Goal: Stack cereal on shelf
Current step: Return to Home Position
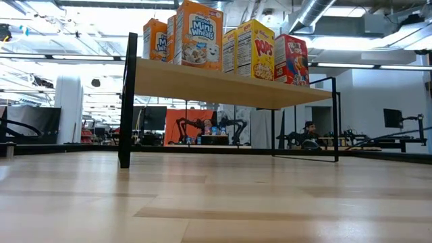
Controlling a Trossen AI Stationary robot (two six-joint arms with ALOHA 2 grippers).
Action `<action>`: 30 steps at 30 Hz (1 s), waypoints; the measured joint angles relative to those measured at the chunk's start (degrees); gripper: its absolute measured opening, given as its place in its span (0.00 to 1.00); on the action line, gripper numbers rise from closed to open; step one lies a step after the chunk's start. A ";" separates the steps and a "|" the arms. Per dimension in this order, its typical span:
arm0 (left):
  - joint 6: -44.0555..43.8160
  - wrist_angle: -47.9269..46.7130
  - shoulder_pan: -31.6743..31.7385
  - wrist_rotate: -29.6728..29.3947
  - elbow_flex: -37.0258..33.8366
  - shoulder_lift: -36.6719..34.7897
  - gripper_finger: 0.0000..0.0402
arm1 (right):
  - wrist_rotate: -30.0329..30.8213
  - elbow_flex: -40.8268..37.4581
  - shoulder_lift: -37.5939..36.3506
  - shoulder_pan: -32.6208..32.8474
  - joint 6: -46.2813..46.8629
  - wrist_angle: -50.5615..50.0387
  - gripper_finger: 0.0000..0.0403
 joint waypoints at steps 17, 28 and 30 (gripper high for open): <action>5.46 14.25 0.00 25.08 -28.16 -25.54 0.19 | -6.15 -35.56 -24.15 0.32 19.92 25.10 0.07; -0.18 13.02 -0.05 23.88 -34.84 -25.63 0.19 | -7.47 -52.04 -22.50 5.76 26.50 40.72 0.10; -1.70 13.83 -0.07 24.50 -35.86 -25.65 0.19 | -7.14 -54.99 -22.46 7.64 25.67 44.45 0.10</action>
